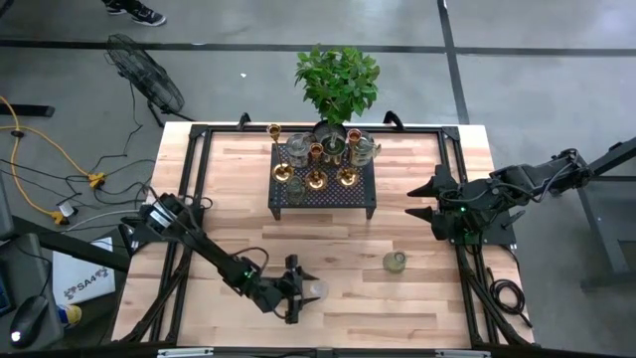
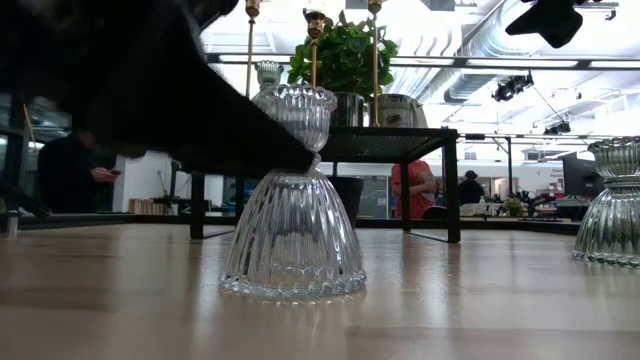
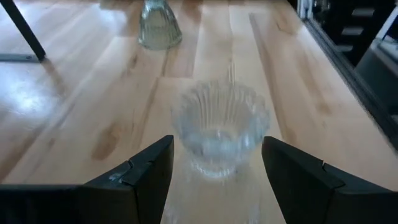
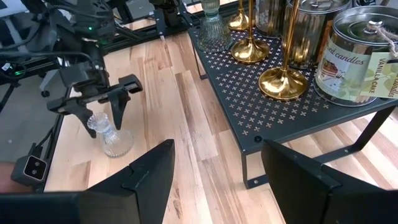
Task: Pick & Place candle stick holders
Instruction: Put the transparent candle holder on the shelf aligned with the green candle holder
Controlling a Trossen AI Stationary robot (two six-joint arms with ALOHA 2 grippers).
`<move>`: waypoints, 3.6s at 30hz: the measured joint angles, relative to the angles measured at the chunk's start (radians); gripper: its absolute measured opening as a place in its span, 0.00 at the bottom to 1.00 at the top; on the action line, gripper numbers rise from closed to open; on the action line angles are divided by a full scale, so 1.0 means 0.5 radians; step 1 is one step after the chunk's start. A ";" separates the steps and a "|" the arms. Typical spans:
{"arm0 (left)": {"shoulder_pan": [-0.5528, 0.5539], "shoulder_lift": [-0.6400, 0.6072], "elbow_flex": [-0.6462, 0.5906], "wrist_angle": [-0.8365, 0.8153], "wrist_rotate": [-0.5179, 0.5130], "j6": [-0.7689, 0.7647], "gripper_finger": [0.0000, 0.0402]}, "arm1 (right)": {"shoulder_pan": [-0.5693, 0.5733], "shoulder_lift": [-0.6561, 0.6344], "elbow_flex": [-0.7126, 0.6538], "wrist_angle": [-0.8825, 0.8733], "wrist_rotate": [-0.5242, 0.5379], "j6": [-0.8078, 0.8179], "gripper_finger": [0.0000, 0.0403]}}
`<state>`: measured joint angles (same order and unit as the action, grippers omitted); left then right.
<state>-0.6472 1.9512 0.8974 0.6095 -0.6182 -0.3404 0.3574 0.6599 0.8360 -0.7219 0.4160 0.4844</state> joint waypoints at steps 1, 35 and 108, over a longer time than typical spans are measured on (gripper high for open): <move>0.000 0.017 -0.001 0.006 0.003 0.008 0.59 | 0.001 0.000 0.000 0.000 0.000 0.000 0.58; 0.066 0.026 0.001 0.091 0.065 0.044 0.48 | 0.000 0.000 0.000 0.000 0.000 0.000 0.58; 0.625 0.026 1.133 -0.776 -1.475 0.309 0.31 | 0.000 0.000 0.000 0.000 0.000 0.000 0.58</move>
<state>-0.3346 1.9644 1.4639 0.2215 -1.3556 -0.1859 0.3576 0.6598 0.8360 -0.7219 0.4160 0.4843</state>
